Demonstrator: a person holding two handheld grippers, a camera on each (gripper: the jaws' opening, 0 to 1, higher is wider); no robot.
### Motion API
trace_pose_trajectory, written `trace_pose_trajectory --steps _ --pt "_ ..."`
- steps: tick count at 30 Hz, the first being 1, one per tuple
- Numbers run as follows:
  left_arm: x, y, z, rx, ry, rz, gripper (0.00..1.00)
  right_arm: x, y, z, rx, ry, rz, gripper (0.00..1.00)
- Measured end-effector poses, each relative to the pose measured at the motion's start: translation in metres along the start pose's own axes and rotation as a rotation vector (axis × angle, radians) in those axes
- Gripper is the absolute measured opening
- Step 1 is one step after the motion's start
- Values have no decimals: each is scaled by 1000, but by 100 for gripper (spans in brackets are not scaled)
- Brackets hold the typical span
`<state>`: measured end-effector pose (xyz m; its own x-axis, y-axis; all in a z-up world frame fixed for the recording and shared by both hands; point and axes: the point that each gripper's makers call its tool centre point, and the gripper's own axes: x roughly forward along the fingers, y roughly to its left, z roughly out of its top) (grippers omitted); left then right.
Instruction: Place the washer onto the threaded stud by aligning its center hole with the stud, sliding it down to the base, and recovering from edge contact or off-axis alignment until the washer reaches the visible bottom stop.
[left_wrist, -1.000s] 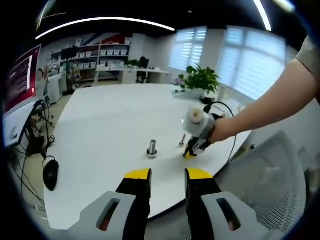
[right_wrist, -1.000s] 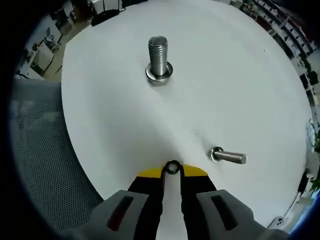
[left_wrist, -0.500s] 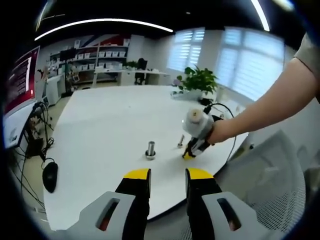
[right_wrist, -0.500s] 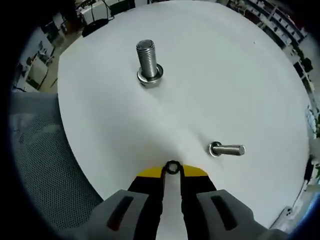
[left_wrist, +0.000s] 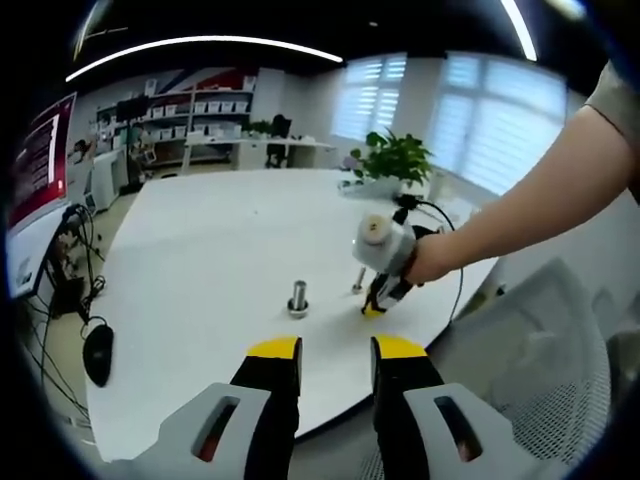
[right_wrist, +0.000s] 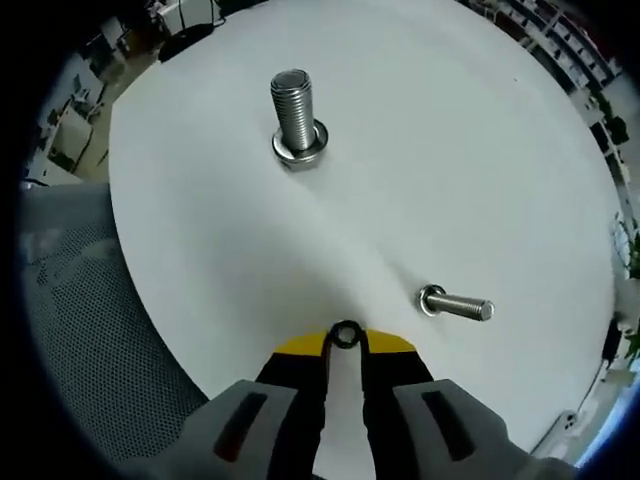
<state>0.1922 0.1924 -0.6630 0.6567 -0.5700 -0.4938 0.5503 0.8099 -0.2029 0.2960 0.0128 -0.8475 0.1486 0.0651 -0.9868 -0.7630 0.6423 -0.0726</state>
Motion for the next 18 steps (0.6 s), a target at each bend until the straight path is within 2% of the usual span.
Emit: trace_pose_trajectory --steps 6,9,18 --pt "0 2 1 -3 -5 6 25 0 -1 0 7 27 0 15" --pt "-1 1 2 -1 -11 4 25 -1 1 0 -24 47 1 15" --pt "0 1 -1 -3 4 4 25 -2 1 0 10 63 0 15"
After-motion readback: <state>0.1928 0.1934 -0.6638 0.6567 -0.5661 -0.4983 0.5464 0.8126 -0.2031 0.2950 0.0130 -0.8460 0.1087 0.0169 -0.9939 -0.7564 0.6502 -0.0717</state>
